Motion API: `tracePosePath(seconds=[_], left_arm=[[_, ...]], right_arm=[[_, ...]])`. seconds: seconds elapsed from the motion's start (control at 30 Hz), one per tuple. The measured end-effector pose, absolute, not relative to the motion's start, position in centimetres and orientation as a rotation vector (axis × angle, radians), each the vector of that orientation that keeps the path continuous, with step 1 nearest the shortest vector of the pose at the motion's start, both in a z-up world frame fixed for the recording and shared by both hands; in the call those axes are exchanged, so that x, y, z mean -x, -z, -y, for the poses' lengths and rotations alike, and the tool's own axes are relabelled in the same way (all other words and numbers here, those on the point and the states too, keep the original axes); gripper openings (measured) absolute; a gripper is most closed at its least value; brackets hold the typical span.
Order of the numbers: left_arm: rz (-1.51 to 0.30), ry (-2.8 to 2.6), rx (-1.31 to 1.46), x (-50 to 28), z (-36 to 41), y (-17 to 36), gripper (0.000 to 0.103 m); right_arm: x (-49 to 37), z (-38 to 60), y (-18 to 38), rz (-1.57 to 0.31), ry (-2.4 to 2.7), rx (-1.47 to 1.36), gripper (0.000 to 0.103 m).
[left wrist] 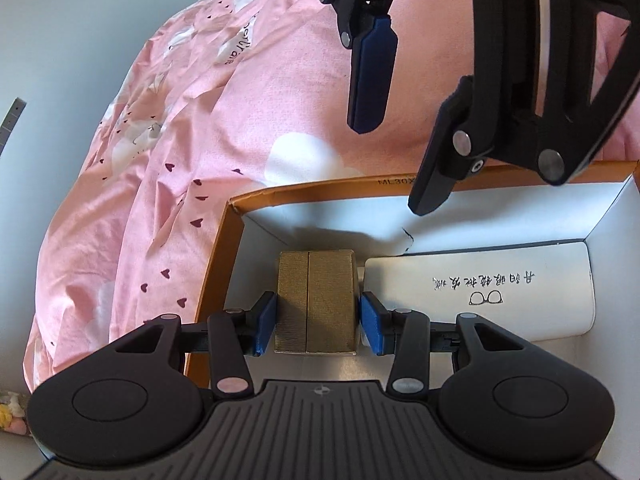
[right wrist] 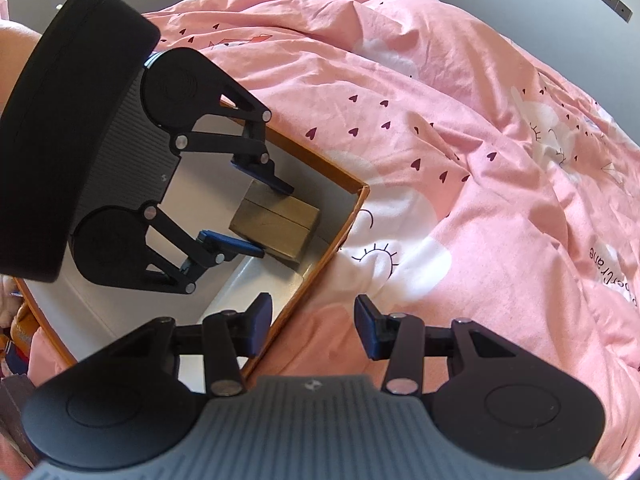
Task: Organize objects
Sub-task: 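Lower the tan box into the shoebox and open the left gripper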
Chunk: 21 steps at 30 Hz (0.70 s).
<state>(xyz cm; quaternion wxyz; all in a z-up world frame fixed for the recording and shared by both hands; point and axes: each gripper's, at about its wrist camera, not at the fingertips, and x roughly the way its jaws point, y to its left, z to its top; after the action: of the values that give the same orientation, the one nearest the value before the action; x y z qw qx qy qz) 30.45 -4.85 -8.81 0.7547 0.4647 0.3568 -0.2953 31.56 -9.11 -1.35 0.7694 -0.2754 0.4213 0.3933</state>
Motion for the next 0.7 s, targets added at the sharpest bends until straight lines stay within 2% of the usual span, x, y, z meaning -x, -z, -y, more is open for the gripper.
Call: tracePosePath(seconds=[0.4,0.47,0.53,0.63,0.7], left_arm=[[-0.764,0.669,-1.042,-30.8,4.8,9.6,0.055],[-0.762,0.671,-1.051,-30.5,4.9,9.3,0.064],[-0.762,0.652,-1.056,-30.1,4.7,9.0,0.066],[-0.828,0.612,-1.053,-29.6,4.3,8.7,0.063],[-0.895,0.574,-1.022,-29.6,3.9,8.6,0.051]], right_arm=[[-31.7,9.1,1.7,-0.951,-0.85,0.574,0.048],[-31.7,9.0,1.7,-0.953,-0.848,0.573,0.049],[-31.6,9.0,1.6,-0.953,-0.847,0.574,0.049],[-31.5,8.9,1.7,-0.962,-0.841,0.584,0.049],[-31.5,8.7,1.8,-0.969,-0.836,0.591,0.049]])
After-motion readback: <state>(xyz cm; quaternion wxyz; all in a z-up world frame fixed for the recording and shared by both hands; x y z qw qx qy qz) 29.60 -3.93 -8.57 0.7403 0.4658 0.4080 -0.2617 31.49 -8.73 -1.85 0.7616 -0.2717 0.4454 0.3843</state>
